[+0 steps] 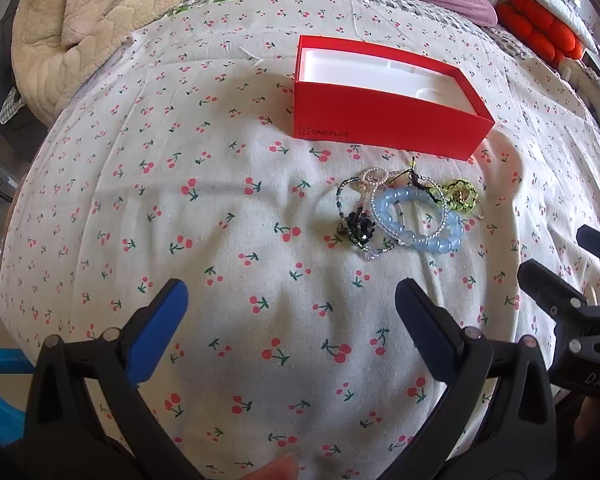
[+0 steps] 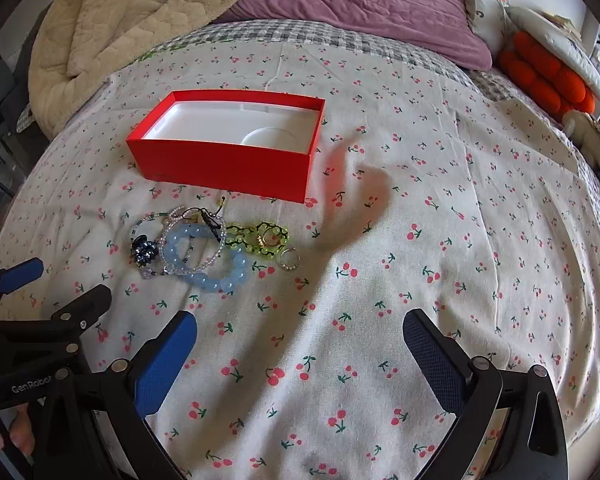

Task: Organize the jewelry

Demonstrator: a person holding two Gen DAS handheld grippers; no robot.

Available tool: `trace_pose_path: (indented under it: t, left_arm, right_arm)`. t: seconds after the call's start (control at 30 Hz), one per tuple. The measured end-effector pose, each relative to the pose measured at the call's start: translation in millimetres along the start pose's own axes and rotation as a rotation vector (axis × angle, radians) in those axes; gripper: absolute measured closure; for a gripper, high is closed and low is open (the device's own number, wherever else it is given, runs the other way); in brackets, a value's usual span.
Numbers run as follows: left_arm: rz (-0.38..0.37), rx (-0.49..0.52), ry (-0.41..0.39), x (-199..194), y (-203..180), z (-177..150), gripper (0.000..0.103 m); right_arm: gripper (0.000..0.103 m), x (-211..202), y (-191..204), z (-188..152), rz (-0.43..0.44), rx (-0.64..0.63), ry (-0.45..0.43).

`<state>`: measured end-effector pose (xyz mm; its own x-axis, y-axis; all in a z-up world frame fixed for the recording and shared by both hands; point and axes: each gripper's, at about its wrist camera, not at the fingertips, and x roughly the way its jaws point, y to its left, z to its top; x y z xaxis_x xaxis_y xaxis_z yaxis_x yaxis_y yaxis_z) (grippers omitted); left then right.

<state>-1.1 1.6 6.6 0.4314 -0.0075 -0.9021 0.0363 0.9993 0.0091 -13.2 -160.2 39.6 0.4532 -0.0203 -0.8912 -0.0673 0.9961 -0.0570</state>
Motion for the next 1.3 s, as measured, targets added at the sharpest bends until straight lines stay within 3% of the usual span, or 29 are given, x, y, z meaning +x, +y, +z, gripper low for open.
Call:
trace_pose_path:
  t: [1.3]
  left_arm:
    - [-0.003,-0.007,-0.013,-0.7,3.2,-0.6,0.000]
  right_arm:
    - [0.000,1.7,-2.1,0.0,0.000,0.015,0.007]
